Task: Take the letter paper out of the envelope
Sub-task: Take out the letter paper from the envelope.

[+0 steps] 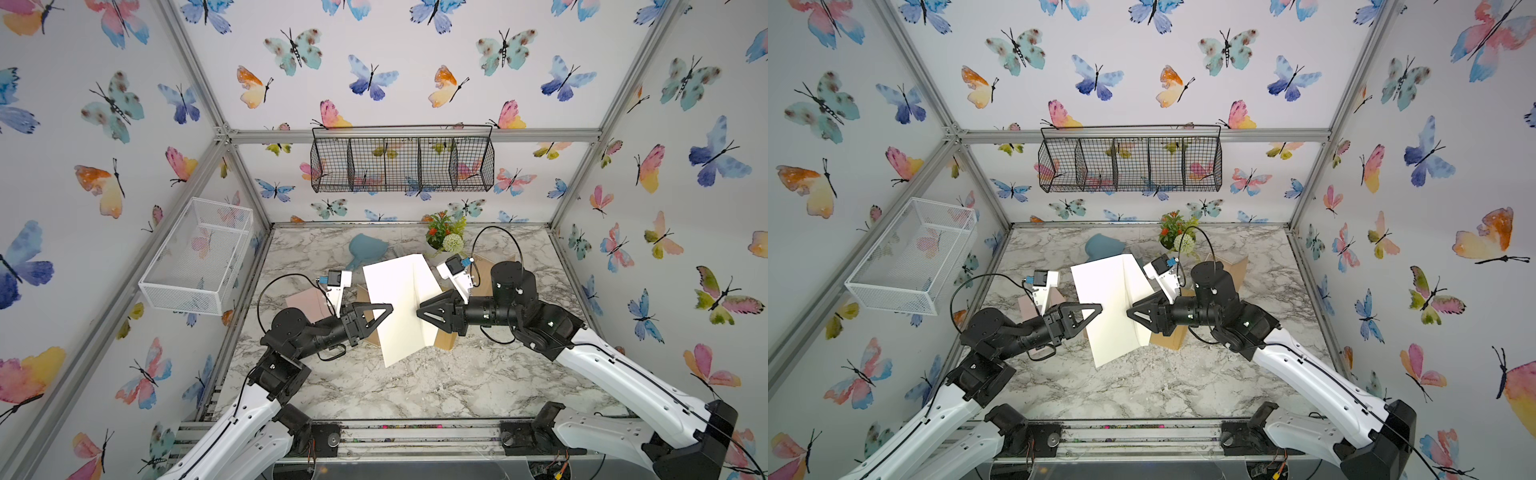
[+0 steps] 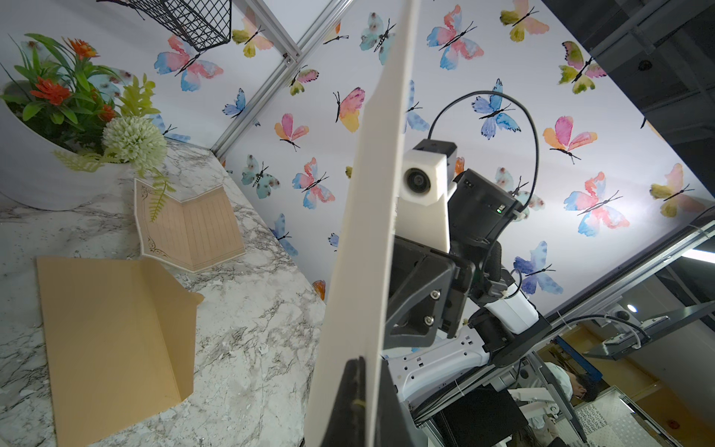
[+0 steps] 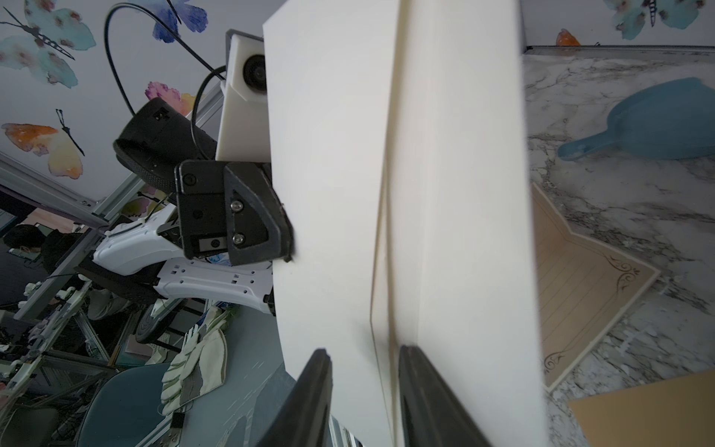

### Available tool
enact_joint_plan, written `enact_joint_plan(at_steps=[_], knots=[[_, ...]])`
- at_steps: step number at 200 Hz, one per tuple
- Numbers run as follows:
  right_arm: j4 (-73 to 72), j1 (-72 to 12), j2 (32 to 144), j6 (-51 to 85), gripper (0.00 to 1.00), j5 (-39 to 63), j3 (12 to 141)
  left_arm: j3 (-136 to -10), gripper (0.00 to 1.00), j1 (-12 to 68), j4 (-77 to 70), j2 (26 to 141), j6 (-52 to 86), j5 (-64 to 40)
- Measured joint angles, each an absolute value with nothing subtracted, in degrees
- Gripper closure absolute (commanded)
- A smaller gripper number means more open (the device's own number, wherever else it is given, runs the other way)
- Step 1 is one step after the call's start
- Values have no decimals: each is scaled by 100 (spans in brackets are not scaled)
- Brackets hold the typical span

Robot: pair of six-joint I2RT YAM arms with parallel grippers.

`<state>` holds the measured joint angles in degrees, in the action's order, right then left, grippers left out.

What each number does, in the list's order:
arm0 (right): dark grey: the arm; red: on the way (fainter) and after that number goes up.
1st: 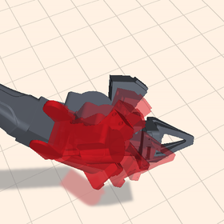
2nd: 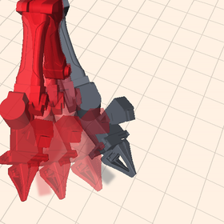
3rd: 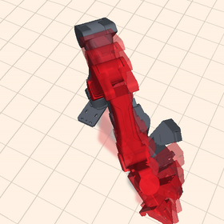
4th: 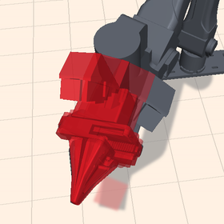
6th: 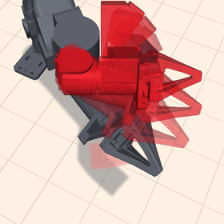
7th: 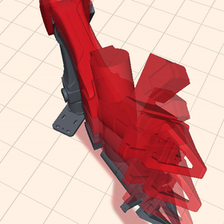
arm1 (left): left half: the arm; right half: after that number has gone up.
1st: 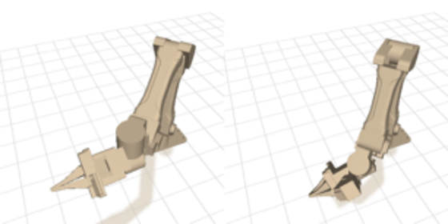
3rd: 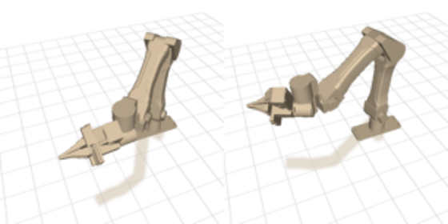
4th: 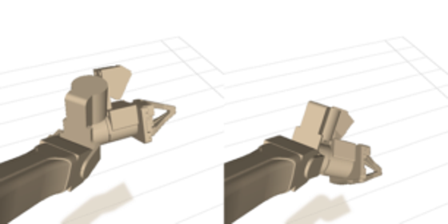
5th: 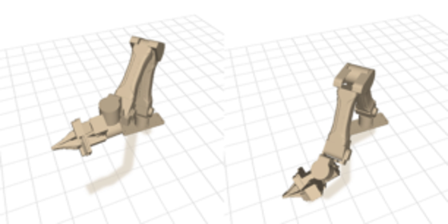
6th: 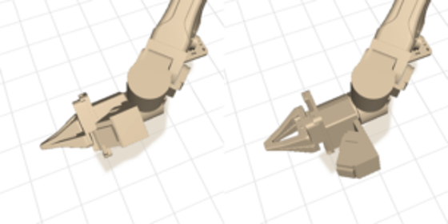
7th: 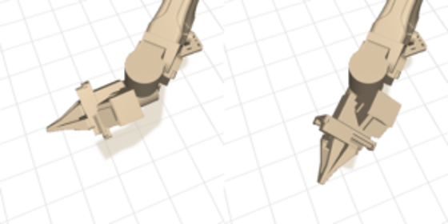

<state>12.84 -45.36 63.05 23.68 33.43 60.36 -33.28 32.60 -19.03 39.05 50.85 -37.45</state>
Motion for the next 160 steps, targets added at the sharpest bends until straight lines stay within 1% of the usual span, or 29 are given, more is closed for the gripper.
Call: enact_joint_plan(at_steps=[19,50,73,160], knots=[[1247,-4480,6326,2331,66,3409,6031,-3365,100,3258,-1874,3894,5085,-3758],[1105,-4156,6342,2324,67,3553,5876,-3492,100,3256,-1793,3837,5085,-3791],[1017,-4012,6396,2342,70,3653,5776,-3529,100,3225,-1782,3809,5085,-3848],[386,-4003,6482,2609,72,4403,5747,-3527,100,3223,-1857,3879,5116,-3874]])
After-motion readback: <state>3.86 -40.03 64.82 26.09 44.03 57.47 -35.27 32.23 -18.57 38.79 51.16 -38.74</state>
